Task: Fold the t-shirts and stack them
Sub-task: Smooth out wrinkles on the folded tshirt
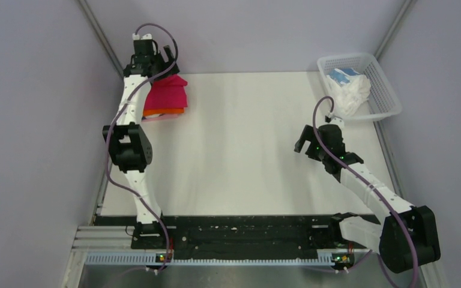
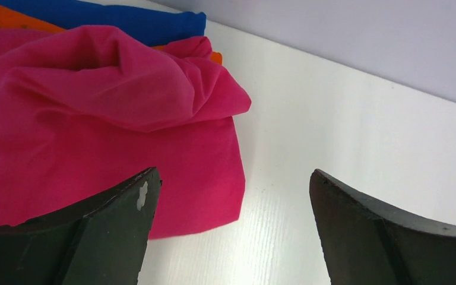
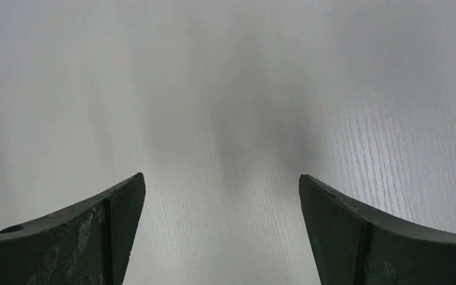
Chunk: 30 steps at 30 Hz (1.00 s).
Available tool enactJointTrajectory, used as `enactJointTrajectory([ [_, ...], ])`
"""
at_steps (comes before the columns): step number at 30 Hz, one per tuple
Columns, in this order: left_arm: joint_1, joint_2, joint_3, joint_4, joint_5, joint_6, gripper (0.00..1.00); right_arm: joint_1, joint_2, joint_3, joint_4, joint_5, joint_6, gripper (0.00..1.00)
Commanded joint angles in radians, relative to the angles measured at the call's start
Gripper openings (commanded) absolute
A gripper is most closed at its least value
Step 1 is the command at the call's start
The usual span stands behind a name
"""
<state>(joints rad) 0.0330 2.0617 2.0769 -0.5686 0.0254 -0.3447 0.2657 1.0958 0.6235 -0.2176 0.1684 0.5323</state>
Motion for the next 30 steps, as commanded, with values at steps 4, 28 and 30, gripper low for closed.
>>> enactJointTrajectory([
  [4,0.005,0.162,0.128,0.036,-0.008,0.078,0.99,-0.001,0.017,0.045,0.021,0.034,-0.008,0.99],
  [28,0.166,0.367,0.307,0.44,-0.122,-0.148,0.99,-0.001,-0.068,0.045,-0.055,0.066,0.009,0.99],
  [30,0.155,0.322,0.261,0.431,-0.167,-0.107,0.99,-0.001,-0.072,0.045,-0.055,0.062,0.005,0.99],
])
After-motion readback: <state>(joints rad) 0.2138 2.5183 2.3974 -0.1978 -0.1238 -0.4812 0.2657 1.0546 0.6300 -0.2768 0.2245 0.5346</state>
